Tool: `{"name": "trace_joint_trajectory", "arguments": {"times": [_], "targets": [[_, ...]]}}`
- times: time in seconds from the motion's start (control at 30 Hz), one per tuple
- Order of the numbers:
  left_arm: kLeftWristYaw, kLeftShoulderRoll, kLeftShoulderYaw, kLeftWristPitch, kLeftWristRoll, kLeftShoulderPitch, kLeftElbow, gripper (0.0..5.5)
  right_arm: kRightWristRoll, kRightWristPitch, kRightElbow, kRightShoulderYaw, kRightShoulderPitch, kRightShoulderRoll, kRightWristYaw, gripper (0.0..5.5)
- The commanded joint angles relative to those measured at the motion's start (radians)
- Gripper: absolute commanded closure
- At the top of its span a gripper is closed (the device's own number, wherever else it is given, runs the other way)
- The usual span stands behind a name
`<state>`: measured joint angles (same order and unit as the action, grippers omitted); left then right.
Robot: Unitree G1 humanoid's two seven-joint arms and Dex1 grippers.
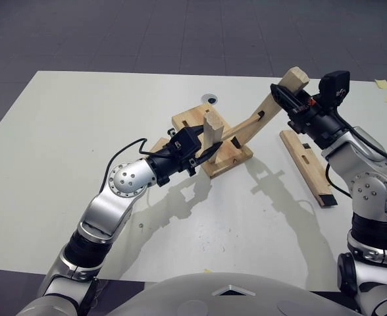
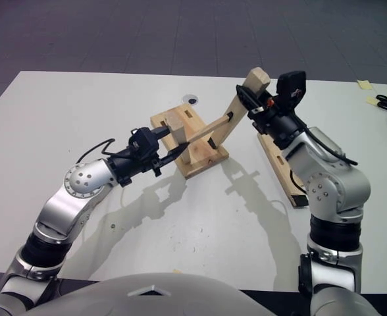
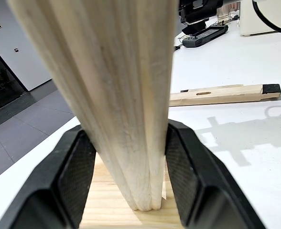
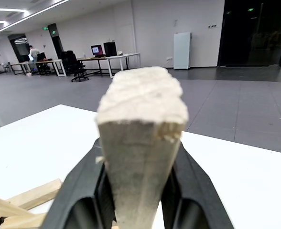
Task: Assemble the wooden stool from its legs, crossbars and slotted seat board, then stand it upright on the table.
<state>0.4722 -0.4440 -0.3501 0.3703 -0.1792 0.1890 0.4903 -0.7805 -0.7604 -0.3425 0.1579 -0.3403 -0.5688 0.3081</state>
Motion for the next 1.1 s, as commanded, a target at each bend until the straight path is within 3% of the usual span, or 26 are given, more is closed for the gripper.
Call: {"name": "trace_joint_trajectory", "arguments": {"times": [0.03,0.3,0.53,0.8,1.0,1.1], "targets": [[-0.016,-0.002,-0.06,0.058,0.089,-0.02,-0.024,3.41,0.017,-0.254,0.127,-0.236,-0.086,-0.137,0.218,4.48],[-0.067,0.034,-0.083,0.067,0.104,-0.029,-0.021,3.41,-0.016,-0.511,0.216,-0.294,0.02,-0.227,0.213,4.48],[-0.089,0.045,-0.096,0.06,0.119,-0.048,-0.027,3.41,-0.114,-0.486,0.306,-0.132,-0.129,-0.117,0.162,4.48],[-0.072,0.024,-0.072,0.062,0.116,-0.054,-0.019,3.41,-0.132,-0.551,0.316,-0.081,-0.207,-0.083,0.153,4.48],[-0.05,0.007,-0.059,0.066,0.114,-0.05,-0.015,3.41,-0.056,-0.513,0.201,-0.174,-0.148,-0.125,0.174,4.48],[-0.04,0.005,-0.061,0.067,0.114,-0.045,-0.017,3.41,-0.006,-0.48,0.171,-0.225,-0.141,-0.067,0.129,4.48]]}}
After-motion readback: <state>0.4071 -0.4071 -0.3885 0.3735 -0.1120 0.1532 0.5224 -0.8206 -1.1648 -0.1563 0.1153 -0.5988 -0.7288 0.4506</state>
